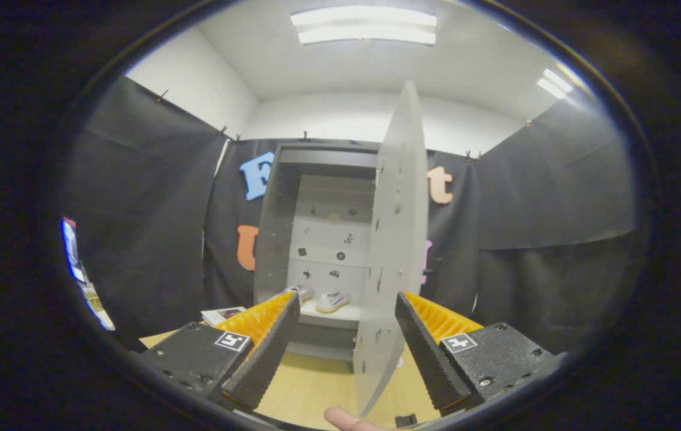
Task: Open the shoe cabinet door, grab the shoes and put them into the shoe cabinet, then close the shoe cabinet door.
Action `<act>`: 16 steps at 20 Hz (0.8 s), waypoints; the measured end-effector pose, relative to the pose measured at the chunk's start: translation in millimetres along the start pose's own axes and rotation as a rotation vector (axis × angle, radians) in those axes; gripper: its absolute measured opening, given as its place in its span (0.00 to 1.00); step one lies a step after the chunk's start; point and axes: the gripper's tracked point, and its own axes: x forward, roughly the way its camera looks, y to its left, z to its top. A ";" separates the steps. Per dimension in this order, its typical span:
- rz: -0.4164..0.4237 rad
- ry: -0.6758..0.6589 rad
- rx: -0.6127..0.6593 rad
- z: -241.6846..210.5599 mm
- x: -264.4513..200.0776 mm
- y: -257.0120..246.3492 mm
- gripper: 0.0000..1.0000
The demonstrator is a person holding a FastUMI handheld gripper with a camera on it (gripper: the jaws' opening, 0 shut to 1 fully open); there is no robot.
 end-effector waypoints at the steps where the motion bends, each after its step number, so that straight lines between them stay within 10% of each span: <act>1: -0.013 0.003 0.004 -1.2 0.4 -10.8 1.00; 16: -0.287 0.234 -0.009 -80.6 66.2 -242.6 1.00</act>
